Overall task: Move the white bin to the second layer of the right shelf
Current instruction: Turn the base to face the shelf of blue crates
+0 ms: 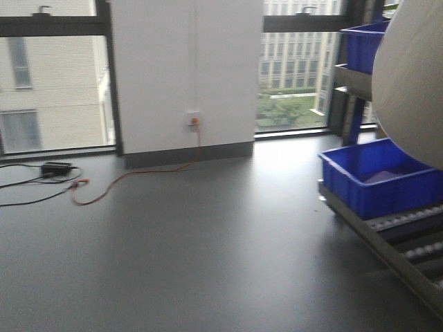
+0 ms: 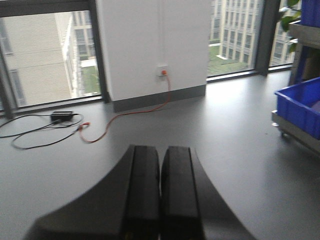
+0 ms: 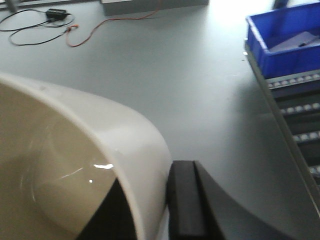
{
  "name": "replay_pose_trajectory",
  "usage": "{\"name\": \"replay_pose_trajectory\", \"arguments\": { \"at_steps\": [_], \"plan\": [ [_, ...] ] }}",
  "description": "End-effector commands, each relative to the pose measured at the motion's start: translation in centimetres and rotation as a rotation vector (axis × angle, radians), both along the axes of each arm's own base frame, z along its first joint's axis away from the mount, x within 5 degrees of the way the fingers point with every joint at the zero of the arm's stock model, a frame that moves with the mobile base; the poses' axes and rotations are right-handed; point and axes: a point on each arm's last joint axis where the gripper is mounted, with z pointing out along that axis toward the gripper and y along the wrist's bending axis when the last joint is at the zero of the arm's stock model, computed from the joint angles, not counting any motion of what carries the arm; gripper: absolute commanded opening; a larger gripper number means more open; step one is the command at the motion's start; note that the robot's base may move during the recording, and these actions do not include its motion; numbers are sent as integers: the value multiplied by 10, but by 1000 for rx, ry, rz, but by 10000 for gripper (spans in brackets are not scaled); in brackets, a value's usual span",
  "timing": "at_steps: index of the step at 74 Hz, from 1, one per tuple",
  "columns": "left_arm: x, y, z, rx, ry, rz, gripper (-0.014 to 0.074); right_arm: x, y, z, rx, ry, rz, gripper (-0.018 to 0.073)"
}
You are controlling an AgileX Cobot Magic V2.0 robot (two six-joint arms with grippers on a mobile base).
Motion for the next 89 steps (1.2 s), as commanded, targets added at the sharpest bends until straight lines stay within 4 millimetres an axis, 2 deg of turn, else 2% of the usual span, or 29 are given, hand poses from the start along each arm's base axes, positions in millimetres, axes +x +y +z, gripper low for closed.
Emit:
{"name": "replay_pose_trajectory", "arguments": {
  "at_steps": [1, 89],
  "plan": [
    [1, 0, -4, -9, -64, -4, 85, 3, -1, 19, 33, -132, -13, 56],
    [1, 0, -4, -9, -64, -4, 85, 3, -1, 19, 33, -132, -13, 56]
  ]
}}
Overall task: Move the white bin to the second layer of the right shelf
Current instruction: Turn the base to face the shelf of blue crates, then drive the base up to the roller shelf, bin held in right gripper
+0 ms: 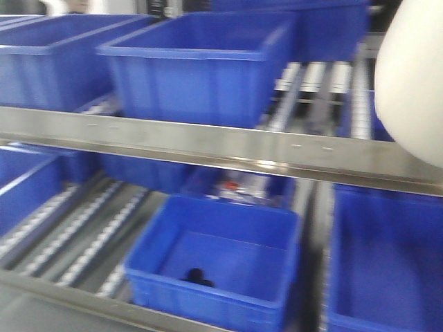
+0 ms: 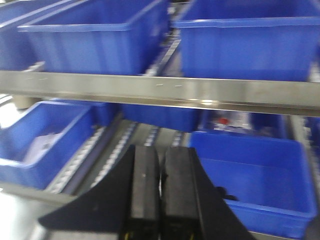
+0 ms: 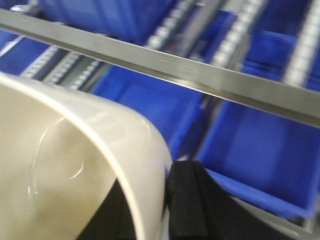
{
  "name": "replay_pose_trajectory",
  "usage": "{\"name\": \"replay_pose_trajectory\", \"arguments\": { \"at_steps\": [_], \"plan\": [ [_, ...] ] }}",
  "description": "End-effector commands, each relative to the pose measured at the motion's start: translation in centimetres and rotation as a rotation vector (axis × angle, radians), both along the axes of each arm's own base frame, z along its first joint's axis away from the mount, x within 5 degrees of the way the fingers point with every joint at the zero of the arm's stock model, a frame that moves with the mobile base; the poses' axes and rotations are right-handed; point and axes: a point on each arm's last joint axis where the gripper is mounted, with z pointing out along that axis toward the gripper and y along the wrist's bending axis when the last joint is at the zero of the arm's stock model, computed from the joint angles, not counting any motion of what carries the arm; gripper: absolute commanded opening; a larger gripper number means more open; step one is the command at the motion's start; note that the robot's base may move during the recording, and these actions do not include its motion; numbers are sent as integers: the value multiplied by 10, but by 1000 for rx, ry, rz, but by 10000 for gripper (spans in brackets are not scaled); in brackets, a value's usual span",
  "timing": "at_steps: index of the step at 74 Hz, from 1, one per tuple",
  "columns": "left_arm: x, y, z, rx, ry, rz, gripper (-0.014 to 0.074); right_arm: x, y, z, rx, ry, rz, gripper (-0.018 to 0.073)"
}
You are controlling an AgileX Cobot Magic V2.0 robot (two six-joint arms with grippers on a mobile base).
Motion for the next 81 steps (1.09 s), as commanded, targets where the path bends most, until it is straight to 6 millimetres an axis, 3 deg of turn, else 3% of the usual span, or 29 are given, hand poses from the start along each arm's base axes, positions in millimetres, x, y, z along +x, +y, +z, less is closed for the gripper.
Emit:
{"name": "replay_pose_trajectory", "arguments": {
  "at_steps": [1, 81],
  "plan": [
    [1, 0, -4, -9, -64, -4, 85, 3, -1, 19, 32, -127, -13, 56],
    [1, 0, -4, -9, -64, -4, 85, 3, -1, 19, 32, -127, -13, 56]
  ]
}}
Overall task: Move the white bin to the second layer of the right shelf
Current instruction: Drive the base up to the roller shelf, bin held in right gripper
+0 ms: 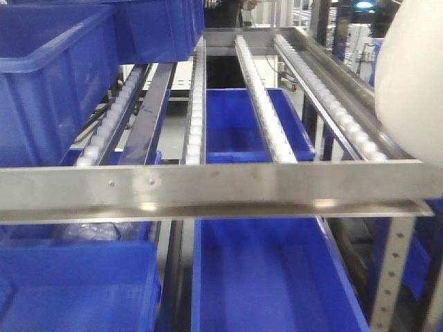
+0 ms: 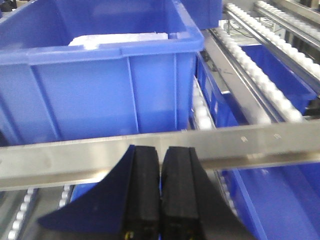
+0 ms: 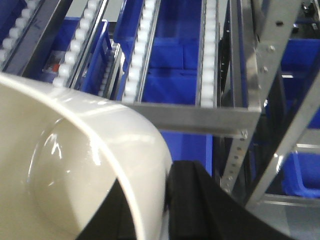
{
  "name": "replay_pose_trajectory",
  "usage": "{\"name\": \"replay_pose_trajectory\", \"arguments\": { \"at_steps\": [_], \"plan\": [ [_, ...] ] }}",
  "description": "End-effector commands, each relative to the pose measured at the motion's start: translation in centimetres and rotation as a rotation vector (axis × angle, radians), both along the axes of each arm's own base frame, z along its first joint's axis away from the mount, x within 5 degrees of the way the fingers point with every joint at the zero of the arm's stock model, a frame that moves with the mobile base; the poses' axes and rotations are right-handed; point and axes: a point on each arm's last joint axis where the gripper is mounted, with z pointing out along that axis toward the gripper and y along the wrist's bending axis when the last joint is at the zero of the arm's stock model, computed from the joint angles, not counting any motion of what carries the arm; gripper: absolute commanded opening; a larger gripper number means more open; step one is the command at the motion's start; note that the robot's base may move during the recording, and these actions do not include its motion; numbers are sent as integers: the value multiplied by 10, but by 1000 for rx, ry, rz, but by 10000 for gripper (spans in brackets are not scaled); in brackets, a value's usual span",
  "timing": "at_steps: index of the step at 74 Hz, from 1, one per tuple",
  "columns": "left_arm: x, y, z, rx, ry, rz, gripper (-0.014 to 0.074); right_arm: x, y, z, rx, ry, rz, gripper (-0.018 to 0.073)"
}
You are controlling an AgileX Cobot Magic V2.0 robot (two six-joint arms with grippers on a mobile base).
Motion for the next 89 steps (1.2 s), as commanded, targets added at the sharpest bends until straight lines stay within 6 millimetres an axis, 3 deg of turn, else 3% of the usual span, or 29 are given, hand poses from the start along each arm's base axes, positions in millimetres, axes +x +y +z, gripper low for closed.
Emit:
{"name": "replay_pose_trajectory", "arguments": {
  "at_steps": [1, 89],
  "plan": [
    [1, 0, -4, -9, -64, -4, 85, 3, -1, 19, 32, -127, -13, 56],
    [1, 0, -4, -9, -64, -4, 85, 3, -1, 19, 32, -127, -13, 56]
  ]
}}
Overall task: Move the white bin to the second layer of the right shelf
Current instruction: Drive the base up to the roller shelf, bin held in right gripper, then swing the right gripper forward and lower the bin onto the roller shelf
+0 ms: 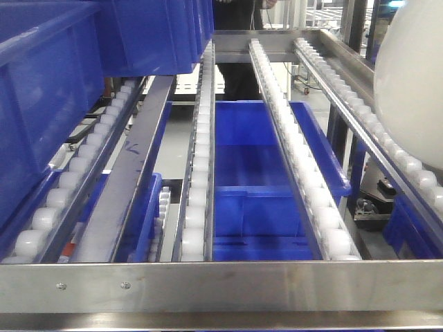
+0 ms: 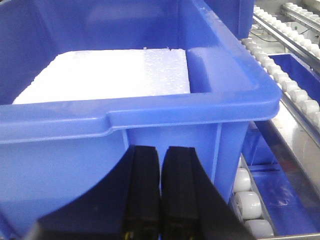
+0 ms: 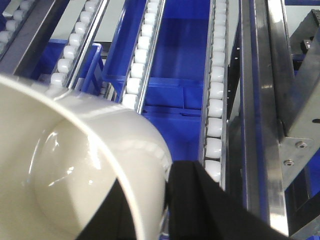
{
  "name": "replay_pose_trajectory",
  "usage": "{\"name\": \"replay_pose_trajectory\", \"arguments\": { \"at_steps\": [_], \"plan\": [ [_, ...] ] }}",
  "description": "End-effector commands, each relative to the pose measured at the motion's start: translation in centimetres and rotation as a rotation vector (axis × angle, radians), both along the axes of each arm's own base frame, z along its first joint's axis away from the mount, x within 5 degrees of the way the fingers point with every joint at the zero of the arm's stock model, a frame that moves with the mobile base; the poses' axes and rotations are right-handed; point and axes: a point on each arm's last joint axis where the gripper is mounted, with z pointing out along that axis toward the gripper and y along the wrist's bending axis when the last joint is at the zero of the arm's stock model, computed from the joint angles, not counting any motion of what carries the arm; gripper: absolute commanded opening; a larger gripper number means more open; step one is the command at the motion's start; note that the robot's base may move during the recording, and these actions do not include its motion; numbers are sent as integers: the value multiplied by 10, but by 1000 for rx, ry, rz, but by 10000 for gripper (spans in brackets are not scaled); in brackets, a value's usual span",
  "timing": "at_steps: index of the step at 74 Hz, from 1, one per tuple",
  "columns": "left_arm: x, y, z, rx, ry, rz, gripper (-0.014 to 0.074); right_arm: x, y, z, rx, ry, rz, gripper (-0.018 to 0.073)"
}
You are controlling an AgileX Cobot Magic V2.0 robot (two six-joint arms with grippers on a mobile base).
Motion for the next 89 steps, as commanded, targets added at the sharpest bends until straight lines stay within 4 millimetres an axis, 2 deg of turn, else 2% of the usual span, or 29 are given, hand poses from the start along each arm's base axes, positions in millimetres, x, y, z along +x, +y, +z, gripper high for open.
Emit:
{"name": "replay_pose_trajectory", "arguments": {
  "at_steps": [1, 81, 89],
  "plan": [
    [1, 0, -4, -9, -64, -4, 85, 3, -1, 19, 32, -127, -13, 56],
    [1, 0, -4, -9, -64, -4, 85, 2, 0, 17, 30, -104, -12, 56],
    [1, 0, -4, -9, -64, -4, 85, 7, 1, 14, 32, -84, -7, 56]
  ]
}}
